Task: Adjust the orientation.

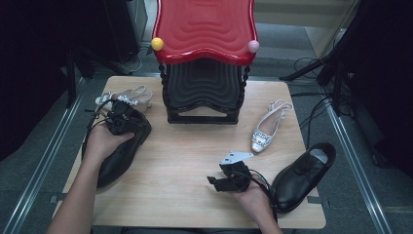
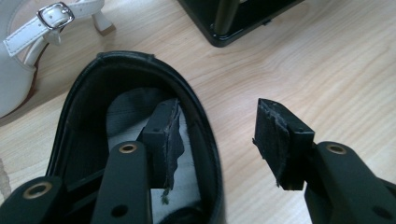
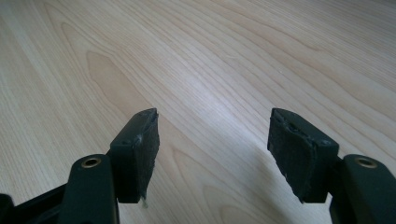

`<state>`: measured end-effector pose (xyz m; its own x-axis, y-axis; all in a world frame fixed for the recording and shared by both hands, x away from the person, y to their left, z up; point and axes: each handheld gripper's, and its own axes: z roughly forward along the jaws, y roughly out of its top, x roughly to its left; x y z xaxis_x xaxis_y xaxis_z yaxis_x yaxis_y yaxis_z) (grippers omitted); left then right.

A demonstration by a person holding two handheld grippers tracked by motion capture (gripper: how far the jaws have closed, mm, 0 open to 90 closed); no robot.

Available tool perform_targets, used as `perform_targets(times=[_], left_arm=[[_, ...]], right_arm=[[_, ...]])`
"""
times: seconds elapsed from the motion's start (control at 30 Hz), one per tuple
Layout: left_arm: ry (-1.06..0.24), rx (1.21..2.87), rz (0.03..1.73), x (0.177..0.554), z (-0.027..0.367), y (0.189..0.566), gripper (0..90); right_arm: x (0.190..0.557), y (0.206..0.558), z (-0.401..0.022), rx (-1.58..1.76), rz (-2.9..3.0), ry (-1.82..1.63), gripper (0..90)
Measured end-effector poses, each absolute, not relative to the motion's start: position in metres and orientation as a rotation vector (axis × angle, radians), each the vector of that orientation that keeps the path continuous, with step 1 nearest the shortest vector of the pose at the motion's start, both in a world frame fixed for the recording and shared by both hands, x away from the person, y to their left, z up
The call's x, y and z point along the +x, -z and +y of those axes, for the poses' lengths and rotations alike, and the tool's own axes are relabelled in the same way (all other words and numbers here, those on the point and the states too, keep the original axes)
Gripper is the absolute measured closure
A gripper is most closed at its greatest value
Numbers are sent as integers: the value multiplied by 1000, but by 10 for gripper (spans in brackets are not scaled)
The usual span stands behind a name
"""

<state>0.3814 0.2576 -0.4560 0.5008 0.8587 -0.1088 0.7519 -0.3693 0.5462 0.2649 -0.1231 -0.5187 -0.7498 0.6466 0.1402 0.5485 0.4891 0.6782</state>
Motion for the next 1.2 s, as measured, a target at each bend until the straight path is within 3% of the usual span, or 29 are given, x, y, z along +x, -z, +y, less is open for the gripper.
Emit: perform_targets(times=[0.07, 0.3, 0.7, 1.2], left_arm=[[-249, 2218, 1314, 386, 258, 460, 584], [-261, 2271, 1305, 394, 253, 471, 683], [-304, 2319, 1298, 392, 249, 471, 808], [-236, 2487, 972, 352, 196, 456, 840]], right_arm=[[263, 519, -128, 1062, 2579, -1104, 351], [259, 518, -136, 1087, 2559, -1100, 352], [257, 518, -139, 1086, 2560, -1106, 358], [261, 514, -140, 1078, 2559, -1142, 363]])
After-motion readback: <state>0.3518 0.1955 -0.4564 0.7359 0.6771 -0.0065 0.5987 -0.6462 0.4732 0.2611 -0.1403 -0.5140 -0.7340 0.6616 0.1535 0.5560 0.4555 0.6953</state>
